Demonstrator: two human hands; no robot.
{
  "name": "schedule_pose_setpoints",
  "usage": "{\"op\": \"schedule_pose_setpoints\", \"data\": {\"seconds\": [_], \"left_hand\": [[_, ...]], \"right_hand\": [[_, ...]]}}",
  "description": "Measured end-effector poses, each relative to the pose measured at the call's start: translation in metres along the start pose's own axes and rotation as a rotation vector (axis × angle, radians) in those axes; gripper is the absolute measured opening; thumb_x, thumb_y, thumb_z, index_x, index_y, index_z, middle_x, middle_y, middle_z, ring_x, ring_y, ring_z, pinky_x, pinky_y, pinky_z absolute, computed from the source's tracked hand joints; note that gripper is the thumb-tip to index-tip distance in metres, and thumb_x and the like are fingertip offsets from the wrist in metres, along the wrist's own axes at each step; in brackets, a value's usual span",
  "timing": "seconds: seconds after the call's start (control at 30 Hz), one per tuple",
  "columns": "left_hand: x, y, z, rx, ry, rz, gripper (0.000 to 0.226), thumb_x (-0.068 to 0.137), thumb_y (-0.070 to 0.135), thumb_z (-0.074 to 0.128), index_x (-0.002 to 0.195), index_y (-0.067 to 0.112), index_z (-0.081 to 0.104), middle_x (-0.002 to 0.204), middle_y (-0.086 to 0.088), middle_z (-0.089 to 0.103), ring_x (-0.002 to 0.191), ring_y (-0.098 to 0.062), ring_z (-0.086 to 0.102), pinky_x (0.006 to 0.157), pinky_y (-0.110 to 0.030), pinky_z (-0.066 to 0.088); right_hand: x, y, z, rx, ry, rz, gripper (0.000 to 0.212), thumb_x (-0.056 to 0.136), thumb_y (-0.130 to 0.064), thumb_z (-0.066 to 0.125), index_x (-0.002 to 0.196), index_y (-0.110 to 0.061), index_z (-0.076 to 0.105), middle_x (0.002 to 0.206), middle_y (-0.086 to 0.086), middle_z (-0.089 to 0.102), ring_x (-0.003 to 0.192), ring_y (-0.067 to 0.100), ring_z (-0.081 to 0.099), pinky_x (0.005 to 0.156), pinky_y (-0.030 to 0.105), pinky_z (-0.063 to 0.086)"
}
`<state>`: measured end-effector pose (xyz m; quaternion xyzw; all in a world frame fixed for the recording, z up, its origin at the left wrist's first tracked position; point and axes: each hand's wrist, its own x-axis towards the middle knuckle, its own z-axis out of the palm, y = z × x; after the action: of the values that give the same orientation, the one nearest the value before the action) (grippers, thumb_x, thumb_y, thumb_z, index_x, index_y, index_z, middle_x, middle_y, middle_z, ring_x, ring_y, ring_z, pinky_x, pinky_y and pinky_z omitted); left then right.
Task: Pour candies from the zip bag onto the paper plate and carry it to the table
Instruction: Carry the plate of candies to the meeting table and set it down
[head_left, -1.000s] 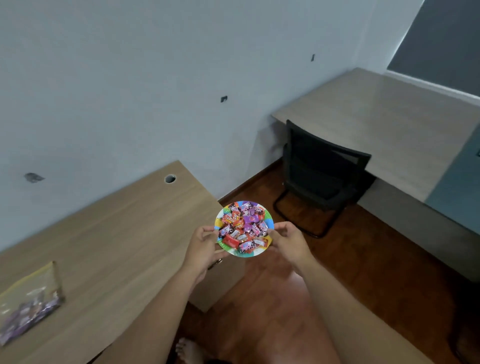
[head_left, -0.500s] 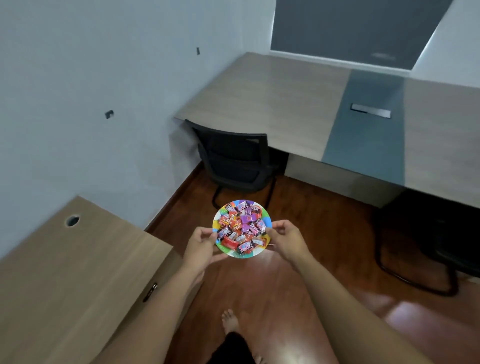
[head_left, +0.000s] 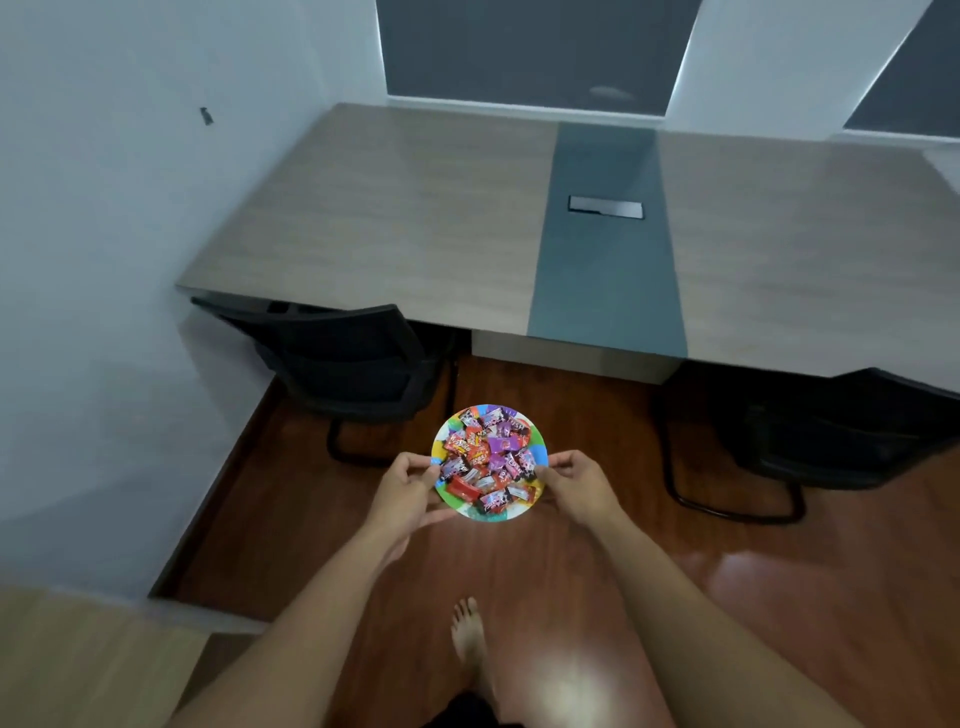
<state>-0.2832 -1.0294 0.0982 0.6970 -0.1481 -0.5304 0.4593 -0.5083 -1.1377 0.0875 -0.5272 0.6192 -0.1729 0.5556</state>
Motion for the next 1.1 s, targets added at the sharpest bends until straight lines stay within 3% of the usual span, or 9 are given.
{"op": "schedule_pose_setpoints", "data": {"seconds": [0.07,0.17,0.3,0.47,0.67,0.8,1.0,1.1], "left_hand": [[0.021,0.018,0.016,0.019,-0.029,-0.002,0.016,0.111,0.021,0.058,0.122,0.009,0.058,0.118,-0.013,0.079,0.101,-0.026,0.083,0.082,-0.047,0.070],[0.055,0.047,0.044,0.044,-0.073,-0.009,0.016,0.111,0.021,0.058,0.122,0.008,0.057,0.120,-0.014,0.078,0.104,-0.029,0.082,0.083,-0.049,0.070],[0.095,0.081,0.084,0.107,-0.140,-0.003,0.016,0.111,0.022,0.057,0.119,0.008,0.058,0.118,-0.015,0.080,0.101,-0.028,0.083,0.081,-0.048,0.070],[0.132,0.117,0.136,0.129,-0.217,-0.010,0.019,0.111,0.022,0.058,0.122,0.007,0.057,0.115,-0.015,0.081,0.097,-0.027,0.084,0.083,-0.049,0.069],[0.178,0.148,0.207,0.117,-0.233,-0.050,0.020,0.111,0.019,0.057,0.124,0.004,0.057,0.115,-0.018,0.081,0.098,-0.030,0.083,0.081,-0.048,0.069],[0.206,0.170,0.256,0.092,-0.228,-0.063,0.021,0.111,0.018,0.057,0.126,0.003,0.057,0.114,-0.017,0.082,0.096,-0.030,0.084,0.080,-0.047,0.069],[0.238,0.215,0.321,0.049,-0.216,-0.039,0.022,0.111,0.019,0.059,0.126,0.003,0.055,0.116,-0.021,0.081,0.097,-0.033,0.084,0.075,-0.045,0.069],[0.250,0.234,0.347,0.033,-0.191,-0.021,0.018,0.110,0.019,0.060,0.122,0.006,0.055,0.116,-0.021,0.080,0.098,-0.034,0.083,0.077,-0.046,0.069]], "right_hand": [[0.020,-0.009,-0.014,-0.008,0.015,0.019,0.017,0.101,-0.020,0.074,0.110,-0.008,0.065,0.095,0.005,0.083,0.078,0.014,0.081,0.079,0.040,0.068],[0.051,-0.024,-0.038,0.027,0.049,0.054,0.016,0.100,-0.022,0.075,0.106,-0.012,0.064,0.093,0.005,0.083,0.085,0.022,0.083,0.080,0.045,0.068],[0.087,-0.034,-0.071,0.072,0.113,0.087,0.020,0.101,-0.021,0.073,0.111,-0.007,0.062,0.095,0.008,0.082,0.075,0.016,0.077,0.058,0.029,0.063],[0.128,-0.040,-0.115,0.108,0.143,0.105,0.021,0.101,-0.022,0.073,0.112,-0.008,0.062,0.095,0.004,0.080,0.075,0.011,0.076,0.061,0.029,0.063],[0.197,-0.042,-0.174,0.138,0.134,0.118,0.021,0.096,-0.026,0.077,0.104,-0.013,0.063,0.104,0.014,0.081,0.100,0.028,0.081,0.083,0.049,0.069],[0.247,-0.052,-0.221,0.118,0.094,0.107,0.019,0.095,-0.024,0.078,0.100,-0.016,0.062,0.108,0.013,0.080,0.104,0.027,0.079,0.084,0.046,0.069],[0.309,-0.082,-0.286,0.104,0.048,0.078,0.020,0.096,-0.025,0.076,0.100,-0.018,0.058,0.113,0.013,0.078,0.103,0.024,0.078,0.078,0.038,0.066],[0.334,-0.099,-0.313,0.101,0.032,0.030,0.019,0.098,-0.021,0.075,0.103,-0.015,0.058,0.111,0.015,0.080,0.088,0.019,0.077,0.071,0.036,0.061]]}}
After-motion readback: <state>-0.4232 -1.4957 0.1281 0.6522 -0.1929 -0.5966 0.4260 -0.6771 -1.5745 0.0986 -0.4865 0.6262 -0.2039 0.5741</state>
